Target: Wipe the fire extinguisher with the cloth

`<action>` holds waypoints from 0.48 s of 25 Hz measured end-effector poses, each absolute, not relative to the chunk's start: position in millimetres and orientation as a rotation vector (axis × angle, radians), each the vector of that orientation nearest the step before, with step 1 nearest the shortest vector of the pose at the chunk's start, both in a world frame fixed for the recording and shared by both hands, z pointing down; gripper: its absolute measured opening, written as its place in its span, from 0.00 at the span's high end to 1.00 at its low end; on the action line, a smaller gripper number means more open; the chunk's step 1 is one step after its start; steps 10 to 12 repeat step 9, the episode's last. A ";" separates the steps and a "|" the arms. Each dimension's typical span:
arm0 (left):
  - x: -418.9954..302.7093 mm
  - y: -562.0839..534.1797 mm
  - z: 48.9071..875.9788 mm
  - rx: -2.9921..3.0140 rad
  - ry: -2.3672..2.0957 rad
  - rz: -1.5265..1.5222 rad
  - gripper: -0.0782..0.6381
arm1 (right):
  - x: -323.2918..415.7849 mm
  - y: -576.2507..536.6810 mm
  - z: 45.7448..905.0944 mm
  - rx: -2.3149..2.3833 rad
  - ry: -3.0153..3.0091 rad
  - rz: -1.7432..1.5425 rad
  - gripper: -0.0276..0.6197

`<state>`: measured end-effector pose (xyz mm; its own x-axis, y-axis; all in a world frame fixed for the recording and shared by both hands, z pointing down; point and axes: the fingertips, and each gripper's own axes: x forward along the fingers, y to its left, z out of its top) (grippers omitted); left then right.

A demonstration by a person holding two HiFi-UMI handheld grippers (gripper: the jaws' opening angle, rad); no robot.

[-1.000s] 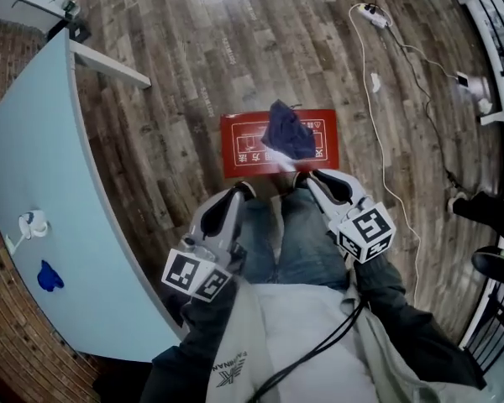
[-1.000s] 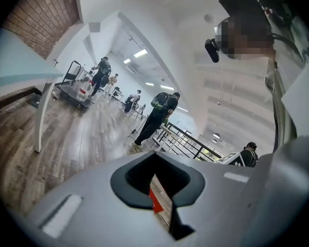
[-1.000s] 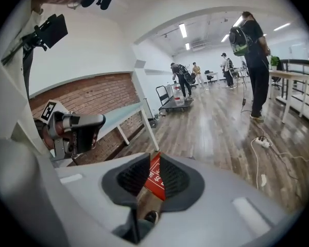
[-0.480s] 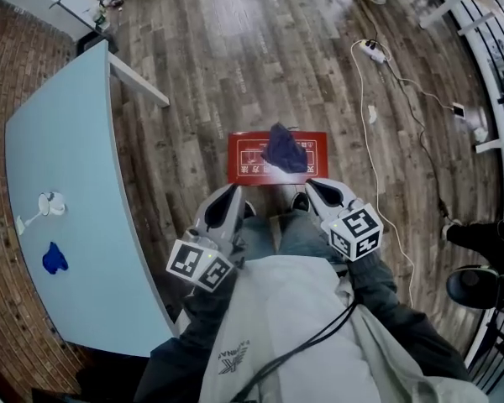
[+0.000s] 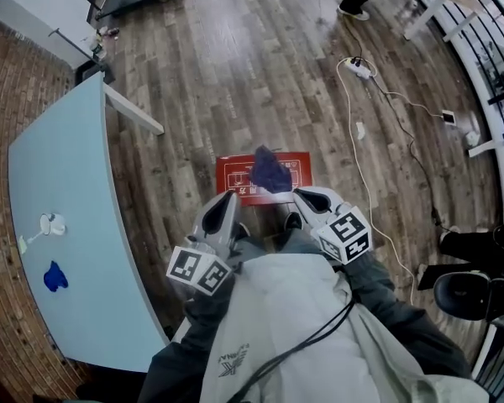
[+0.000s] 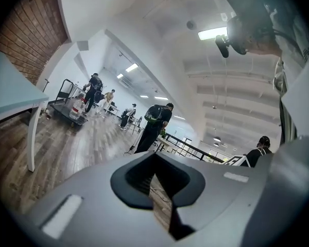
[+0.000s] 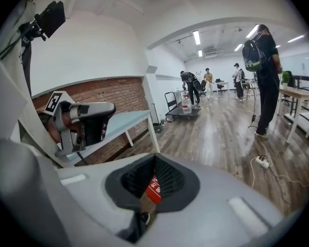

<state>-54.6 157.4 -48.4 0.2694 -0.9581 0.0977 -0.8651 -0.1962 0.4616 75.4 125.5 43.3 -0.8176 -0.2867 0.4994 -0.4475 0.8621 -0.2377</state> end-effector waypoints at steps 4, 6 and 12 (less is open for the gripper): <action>-45.2 151.8 -50.8 2.129 -1.652 -0.293 0.89 | 85.3 114.2 39.8 0.551 -2.592 0.474 0.95; -40.5 149.7 -50.3 2.125 -1.650 -0.293 0.89 | 91.6 110.2 38.1 0.556 -2.595 0.469 0.95; -36.7 142.5 -50.9 2.121 -1.651 -0.295 0.89 | 98.0 102.1 34.7 0.561 -2.601 0.458 0.95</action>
